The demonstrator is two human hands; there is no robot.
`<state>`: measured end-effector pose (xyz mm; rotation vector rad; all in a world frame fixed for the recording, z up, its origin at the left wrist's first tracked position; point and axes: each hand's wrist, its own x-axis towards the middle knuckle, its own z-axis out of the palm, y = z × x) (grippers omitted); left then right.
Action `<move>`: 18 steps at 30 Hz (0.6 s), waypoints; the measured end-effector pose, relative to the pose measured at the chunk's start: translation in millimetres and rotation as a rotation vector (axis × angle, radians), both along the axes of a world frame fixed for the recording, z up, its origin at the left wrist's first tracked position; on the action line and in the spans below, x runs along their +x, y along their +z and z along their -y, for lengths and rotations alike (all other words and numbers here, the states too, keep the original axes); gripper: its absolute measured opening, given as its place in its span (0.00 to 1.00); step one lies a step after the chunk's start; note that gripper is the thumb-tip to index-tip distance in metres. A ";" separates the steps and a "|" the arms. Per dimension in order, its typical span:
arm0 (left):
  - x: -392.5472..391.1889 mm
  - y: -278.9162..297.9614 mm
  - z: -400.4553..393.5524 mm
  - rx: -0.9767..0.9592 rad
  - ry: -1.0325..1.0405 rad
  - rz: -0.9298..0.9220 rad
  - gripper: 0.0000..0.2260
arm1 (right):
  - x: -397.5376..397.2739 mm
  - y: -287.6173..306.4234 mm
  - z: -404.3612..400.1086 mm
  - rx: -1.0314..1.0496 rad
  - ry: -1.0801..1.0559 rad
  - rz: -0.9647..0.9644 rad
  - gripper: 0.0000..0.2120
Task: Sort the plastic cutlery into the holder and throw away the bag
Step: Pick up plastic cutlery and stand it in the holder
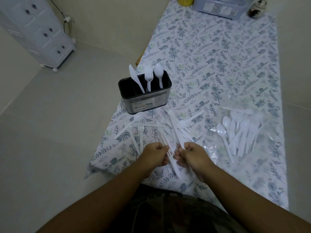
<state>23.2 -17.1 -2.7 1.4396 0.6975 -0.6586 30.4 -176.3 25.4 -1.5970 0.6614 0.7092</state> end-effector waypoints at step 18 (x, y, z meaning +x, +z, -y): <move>-4.6 9.3 2.9 0.075 -0.030 0.091 0.08 | -3.7 -0.6 -4.6 0.029 0.213 -0.033 0.08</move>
